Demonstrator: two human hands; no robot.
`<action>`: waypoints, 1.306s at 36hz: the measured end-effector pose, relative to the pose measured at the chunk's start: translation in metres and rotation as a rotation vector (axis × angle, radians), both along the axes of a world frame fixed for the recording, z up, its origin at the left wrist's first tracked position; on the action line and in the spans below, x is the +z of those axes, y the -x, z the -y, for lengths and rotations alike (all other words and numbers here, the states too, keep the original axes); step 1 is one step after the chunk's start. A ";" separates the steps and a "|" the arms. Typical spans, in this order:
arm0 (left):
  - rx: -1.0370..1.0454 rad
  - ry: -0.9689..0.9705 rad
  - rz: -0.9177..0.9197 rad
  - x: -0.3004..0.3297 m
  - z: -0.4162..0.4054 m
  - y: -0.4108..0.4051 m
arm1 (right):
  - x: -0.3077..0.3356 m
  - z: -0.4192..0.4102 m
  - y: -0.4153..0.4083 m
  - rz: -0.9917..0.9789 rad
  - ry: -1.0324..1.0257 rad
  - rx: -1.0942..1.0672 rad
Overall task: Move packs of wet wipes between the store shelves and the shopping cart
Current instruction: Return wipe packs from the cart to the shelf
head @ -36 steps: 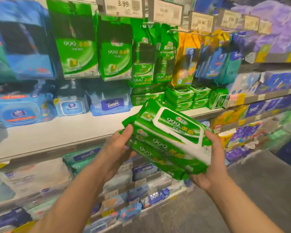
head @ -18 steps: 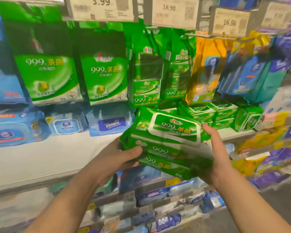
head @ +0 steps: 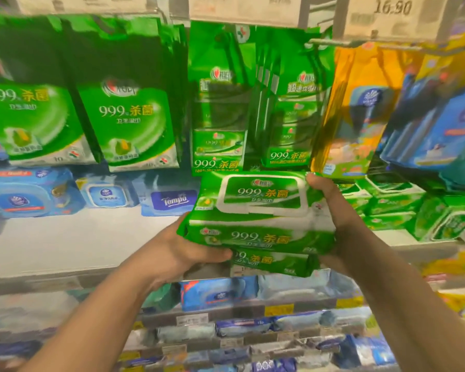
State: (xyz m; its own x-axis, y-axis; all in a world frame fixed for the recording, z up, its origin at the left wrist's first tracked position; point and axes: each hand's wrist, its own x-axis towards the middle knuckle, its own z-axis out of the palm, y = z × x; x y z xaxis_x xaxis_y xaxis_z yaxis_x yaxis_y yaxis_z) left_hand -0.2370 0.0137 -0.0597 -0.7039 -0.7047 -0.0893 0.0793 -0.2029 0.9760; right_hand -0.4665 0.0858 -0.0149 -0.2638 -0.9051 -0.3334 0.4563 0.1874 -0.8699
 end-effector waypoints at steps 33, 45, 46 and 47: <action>0.116 0.341 0.284 -0.036 0.043 -0.017 | -0.053 -0.008 0.019 -0.603 0.027 -0.025; 0.243 0.370 0.318 -0.047 0.041 -0.008 | -0.082 -0.022 0.013 -0.886 0.116 0.020; 0.246 0.369 0.321 -0.048 0.041 -0.008 | -0.083 -0.022 0.013 -0.886 0.117 0.008; 0.244 0.363 0.326 -0.049 0.040 -0.009 | -0.084 -0.022 0.012 -0.885 0.115 -0.008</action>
State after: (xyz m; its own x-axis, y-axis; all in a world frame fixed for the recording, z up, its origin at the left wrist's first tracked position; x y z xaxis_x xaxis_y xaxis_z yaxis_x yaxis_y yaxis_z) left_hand -0.2276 -0.0268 -0.1083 -0.4929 -0.8701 0.0041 -0.2366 0.1386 0.9617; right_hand -0.4783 0.1079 -0.0987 -0.3880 -0.9175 0.0877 -0.3902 0.0774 -0.9175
